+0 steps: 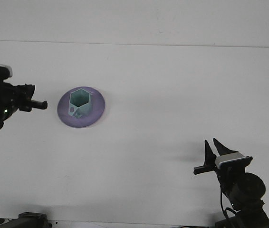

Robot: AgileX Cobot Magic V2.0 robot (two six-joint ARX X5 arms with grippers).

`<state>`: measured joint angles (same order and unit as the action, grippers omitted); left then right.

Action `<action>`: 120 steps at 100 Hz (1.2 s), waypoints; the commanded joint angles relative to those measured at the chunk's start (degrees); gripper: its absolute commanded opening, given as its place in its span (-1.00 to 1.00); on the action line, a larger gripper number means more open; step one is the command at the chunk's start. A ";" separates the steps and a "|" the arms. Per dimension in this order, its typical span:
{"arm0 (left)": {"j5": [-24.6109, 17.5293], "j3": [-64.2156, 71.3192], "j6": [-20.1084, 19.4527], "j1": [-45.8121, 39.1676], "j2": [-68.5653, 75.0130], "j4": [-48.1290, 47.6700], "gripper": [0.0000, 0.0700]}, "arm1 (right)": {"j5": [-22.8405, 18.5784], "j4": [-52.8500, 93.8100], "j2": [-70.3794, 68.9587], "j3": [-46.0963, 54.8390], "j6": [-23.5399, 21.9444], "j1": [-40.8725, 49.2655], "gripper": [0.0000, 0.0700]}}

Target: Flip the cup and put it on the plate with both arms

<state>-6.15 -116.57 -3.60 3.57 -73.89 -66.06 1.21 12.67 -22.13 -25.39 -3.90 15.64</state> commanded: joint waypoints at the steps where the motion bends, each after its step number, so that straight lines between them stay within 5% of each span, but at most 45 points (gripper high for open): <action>1: 0.44 7.34 -1.42 -0.39 3.87 3.80 -0.96 | 0.37 0.28 0.07 -1.03 -0.09 0.09 -1.00; 32: 1.22 62.05 0.22 -0.66 37.22 41.48 -0.96 | 3.48 3.04 2.58 -3.52 0.11 0.09 -1.00; 52: 1.31 83.69 2.69 -0.66 52.83 52.76 -0.96 | 4.87 6.64 10.14 -2.36 2.67 0.09 -1.00; 120: 2.32 89.61 4.33 -0.66 58.64 58.60 -0.96 | 8.94 6.86 14.21 -1.57 3.98 0.09 -1.00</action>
<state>-4.19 -26.50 0.60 3.01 -15.25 -8.05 10.04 20.21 -7.90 -26.81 -0.25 15.64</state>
